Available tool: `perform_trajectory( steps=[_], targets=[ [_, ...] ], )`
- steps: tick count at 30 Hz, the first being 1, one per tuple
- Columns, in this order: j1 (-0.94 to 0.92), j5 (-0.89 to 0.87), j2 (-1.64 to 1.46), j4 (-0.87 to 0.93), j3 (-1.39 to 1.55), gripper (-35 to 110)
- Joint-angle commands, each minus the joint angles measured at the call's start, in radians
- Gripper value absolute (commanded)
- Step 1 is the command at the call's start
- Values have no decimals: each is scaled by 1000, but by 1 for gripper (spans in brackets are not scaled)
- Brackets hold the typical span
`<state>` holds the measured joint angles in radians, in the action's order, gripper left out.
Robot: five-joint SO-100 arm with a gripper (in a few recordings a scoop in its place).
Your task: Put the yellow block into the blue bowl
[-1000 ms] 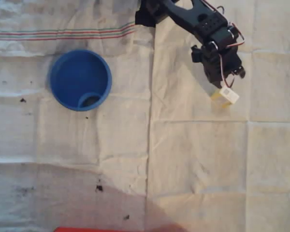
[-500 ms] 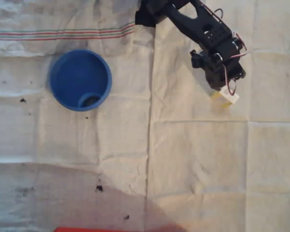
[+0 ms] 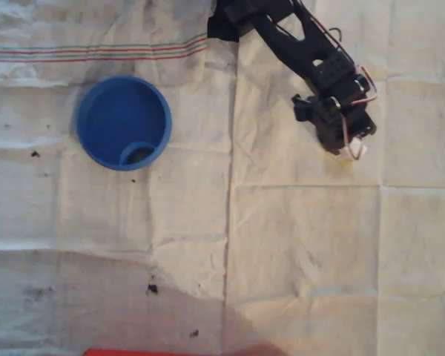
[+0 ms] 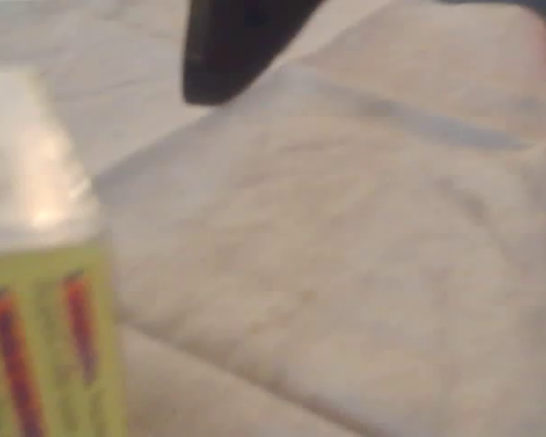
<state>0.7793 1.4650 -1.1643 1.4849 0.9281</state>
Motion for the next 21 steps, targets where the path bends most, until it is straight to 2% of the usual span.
perform_trajectory(
  steps=[1, 12, 21],
  targets=[
    [-11, 2, 6, -17, -61, 30],
    [0, 5, 31, -18, -66, 28],
    [2, -3, 32, -64, -60, -1]
  ],
)
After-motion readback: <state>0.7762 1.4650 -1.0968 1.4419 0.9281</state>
